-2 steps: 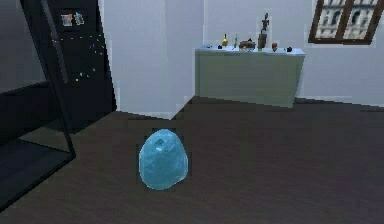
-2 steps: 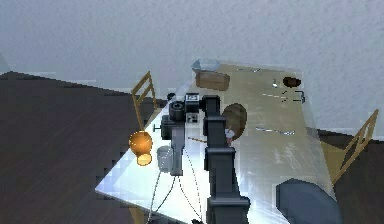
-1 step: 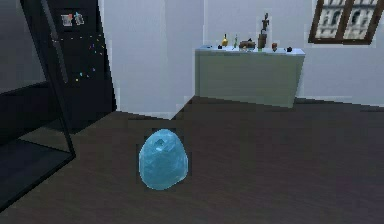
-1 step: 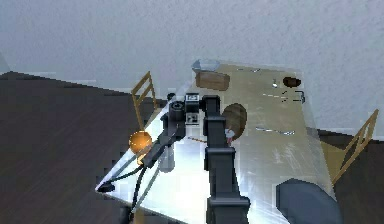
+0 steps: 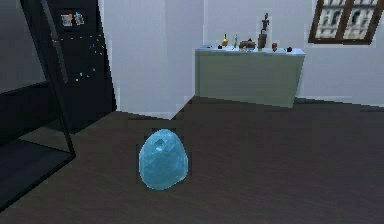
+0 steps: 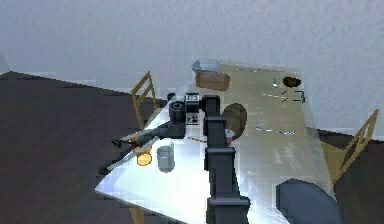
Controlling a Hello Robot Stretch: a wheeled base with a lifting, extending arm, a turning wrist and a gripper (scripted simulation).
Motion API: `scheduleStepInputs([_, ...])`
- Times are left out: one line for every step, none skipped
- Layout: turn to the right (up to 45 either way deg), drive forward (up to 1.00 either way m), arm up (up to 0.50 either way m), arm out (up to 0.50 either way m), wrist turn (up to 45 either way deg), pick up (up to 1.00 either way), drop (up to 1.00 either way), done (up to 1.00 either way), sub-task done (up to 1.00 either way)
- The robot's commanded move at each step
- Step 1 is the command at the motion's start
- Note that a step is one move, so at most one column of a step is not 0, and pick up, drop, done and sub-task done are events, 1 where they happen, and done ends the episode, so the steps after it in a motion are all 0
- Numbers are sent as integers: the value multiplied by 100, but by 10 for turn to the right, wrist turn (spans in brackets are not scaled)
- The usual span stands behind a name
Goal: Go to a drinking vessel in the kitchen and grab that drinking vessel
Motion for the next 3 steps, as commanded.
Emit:
scheduleStepInputs([0,0,0,0,450,0,0,0,0])
scheduleStepInputs([0,0,0,0,240,0,0,0,0])
scheduleStepInputs([0,0,-30,0,0,0,0,0,0])
